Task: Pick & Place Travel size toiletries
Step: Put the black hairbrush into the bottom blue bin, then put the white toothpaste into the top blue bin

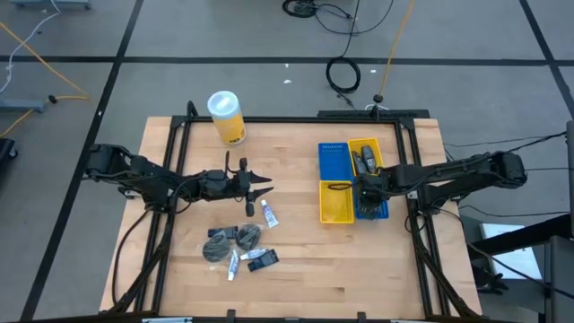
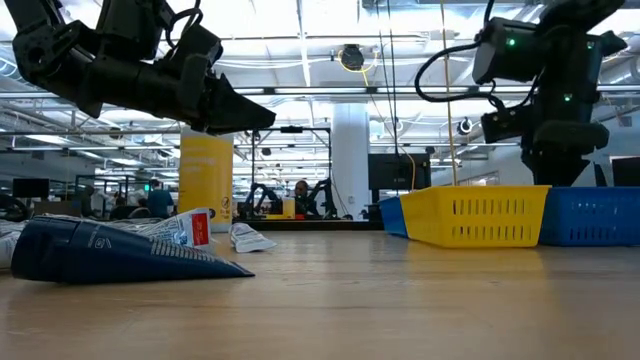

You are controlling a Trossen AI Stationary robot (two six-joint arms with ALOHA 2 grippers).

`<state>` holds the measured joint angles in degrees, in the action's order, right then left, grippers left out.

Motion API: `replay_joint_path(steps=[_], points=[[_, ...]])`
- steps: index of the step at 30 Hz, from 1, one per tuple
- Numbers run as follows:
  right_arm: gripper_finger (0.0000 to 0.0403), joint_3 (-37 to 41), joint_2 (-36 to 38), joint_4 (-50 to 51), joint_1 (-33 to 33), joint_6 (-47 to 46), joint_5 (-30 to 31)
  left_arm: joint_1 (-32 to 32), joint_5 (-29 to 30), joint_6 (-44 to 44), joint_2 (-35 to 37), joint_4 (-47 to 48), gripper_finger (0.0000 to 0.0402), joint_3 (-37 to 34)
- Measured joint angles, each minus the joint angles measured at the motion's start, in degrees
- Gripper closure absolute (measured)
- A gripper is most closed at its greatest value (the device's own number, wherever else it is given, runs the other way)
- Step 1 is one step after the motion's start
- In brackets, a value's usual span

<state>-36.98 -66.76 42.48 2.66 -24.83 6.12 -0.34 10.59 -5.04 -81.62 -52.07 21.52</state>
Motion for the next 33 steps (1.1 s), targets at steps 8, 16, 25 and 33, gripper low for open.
replay_joint_path(steps=[8,16,25,33], points=[[0.0402,-4.03,3.32,6.04,-0.21,-2.90,4.60,0.00,0.00,-0.03,0.00,-0.03,0.0282,0.00],[0.0402,-1.09,5.27,-18.09,-2.51,5.92,18.04,0.00,0.00,-0.20,0.00,-0.02,0.0282,0.00],[0.0387,17.91,-2.17,-94.14,-4.12,29.68,-10.77,-0.34,-0.64,-1.03,0.02,3.93,0.0282,0.00],[0.0345,18.78,-12.23,-103.41,-6.85,29.83,-11.79,-1.55,2.51,-0.85,3.98,38.79,0.0282,9.19]])
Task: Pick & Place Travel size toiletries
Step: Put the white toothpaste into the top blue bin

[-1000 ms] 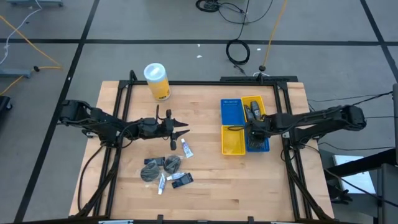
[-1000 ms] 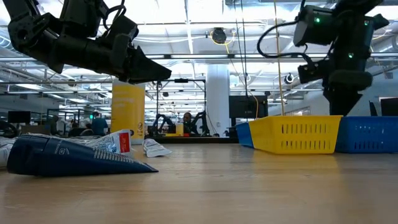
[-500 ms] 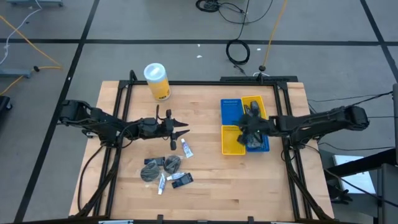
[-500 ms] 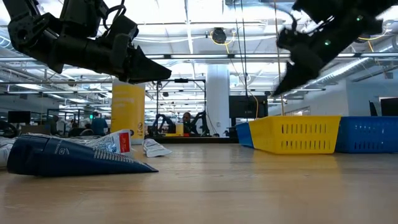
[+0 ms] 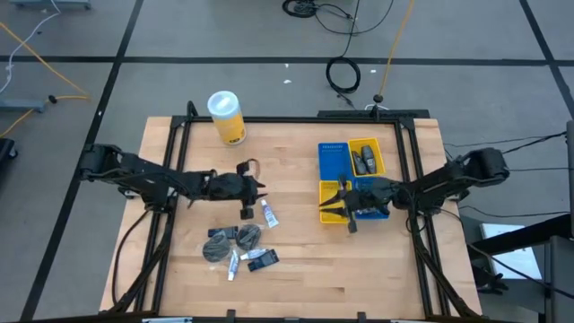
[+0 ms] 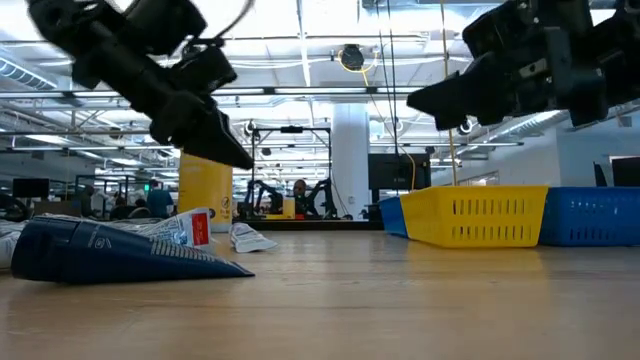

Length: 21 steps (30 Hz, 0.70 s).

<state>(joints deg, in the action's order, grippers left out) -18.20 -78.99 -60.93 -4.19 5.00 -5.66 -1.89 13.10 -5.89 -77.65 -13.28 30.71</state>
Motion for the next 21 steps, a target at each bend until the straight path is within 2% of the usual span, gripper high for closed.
replay_joint_path(steps=[3,6,9,15,18,21], points=[[0.0326,-0.69,-3.24,-1.29,-0.09,0.25,0.04,-0.01,-2.37,-0.57,-0.02,13.10,0.0280,5.58],[0.0310,-0.88,-6.02,-2.88,-0.04,0.34,0.07,0.69,-7.87,-1.51,-0.70,18.22,0.0262,8.41],[0.0298,-0.92,-8.81,-5.56,0.04,0.65,1.06,2.35,-13.21,-1.55,-0.85,18.60,0.0221,8.66],[0.0283,-0.89,-10.33,-6.47,0.05,0.65,1.17,5.00,-18.95,-4.24,-3.79,18.16,0.0124,8.82],[0.0280,-0.92,-10.29,-6.88,0.05,0.68,1.15,5.31,-21.04,-7.07,-6.64,16.86,0.0100,8.65],[0.0280,-0.84,-10.31,-6.73,0.05,0.50,1.14,5.09,-21.13,-9.29,-10.18,13.18,0.0095,8.71]])
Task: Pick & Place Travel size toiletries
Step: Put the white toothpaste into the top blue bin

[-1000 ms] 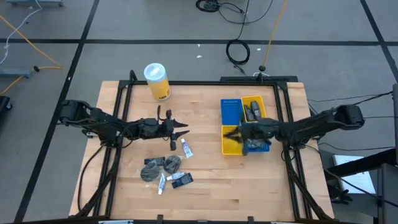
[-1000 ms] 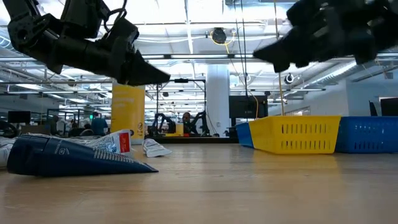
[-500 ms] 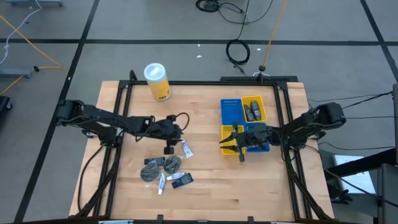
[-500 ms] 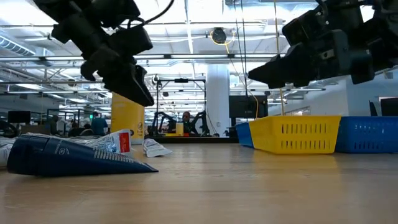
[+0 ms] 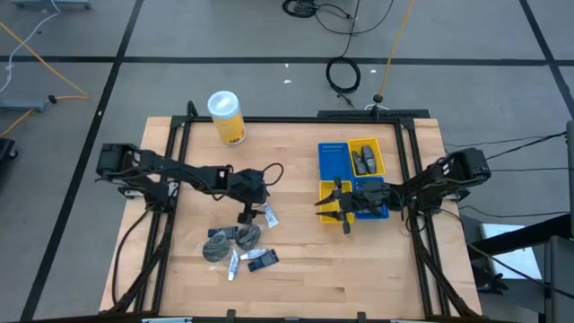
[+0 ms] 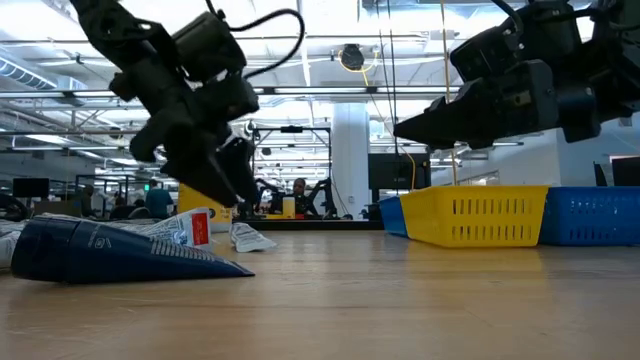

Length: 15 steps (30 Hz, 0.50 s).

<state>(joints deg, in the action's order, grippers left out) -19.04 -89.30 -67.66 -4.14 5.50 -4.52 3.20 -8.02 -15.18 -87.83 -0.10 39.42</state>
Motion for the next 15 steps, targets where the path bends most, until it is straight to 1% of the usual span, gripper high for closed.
replay_joint_path(steps=[3,8,12,15], points=[[0.0282,-0.06,0.00,0.24,0.00,-0.07,-0.01,-0.45,-0.03,-1.96,-3.49,-3.22,0.0102,0.02],[0.0283,-0.06,0.00,0.37,0.00,-0.09,-0.03,-0.69,-0.12,-2.73,-7.20,-2.52,0.0128,-0.03],[0.0282,-0.06,0.00,0.67,0.00,-0.10,-0.03,-0.65,-1.04,-2.51,-8.63,-3.28,0.0158,0.11],[0.0284,-0.06,0.00,0.66,0.00,-0.11,-0.03,-0.61,-3.10,-1.99,-9.11,-3.86,0.0188,0.11]])
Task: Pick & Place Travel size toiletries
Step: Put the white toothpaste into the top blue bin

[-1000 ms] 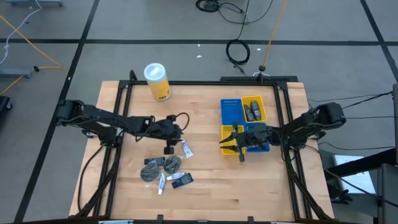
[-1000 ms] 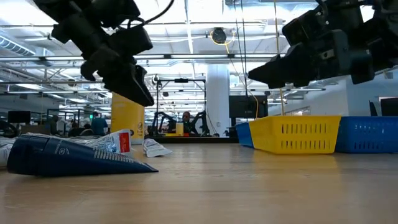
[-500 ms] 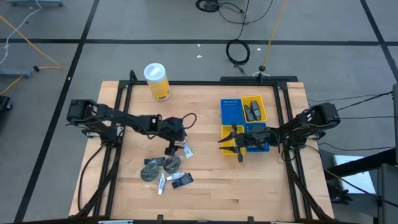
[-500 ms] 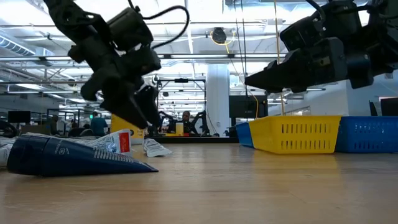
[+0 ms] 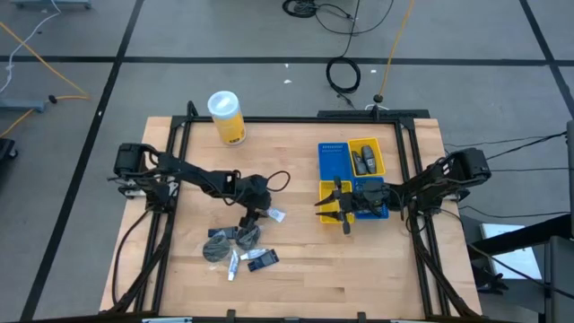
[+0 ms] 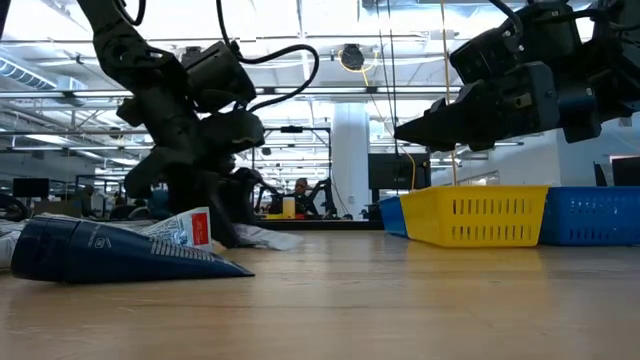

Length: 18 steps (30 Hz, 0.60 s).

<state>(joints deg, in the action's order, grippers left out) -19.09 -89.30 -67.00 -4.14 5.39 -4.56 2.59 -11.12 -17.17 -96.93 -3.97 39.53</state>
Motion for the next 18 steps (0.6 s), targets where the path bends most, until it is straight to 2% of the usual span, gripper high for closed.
replay_joint_path(steps=[11,14,18], points=[[0.0282,0.00,0.00,0.00,0.00,-0.20,0.00,-0.06,-0.15,4.53,-0.20,-2.39,0.0354,-0.15],[0.0282,0.00,0.00,-0.06,0.00,-0.44,0.23,-0.14,2.41,6.55,-0.36,-8.28,0.0363,-0.31],[0.0273,-1.35,0.00,0.88,0.03,-4.07,4.97,-0.20,6.75,7.51,-0.23,-17.92,0.0356,-0.24]])
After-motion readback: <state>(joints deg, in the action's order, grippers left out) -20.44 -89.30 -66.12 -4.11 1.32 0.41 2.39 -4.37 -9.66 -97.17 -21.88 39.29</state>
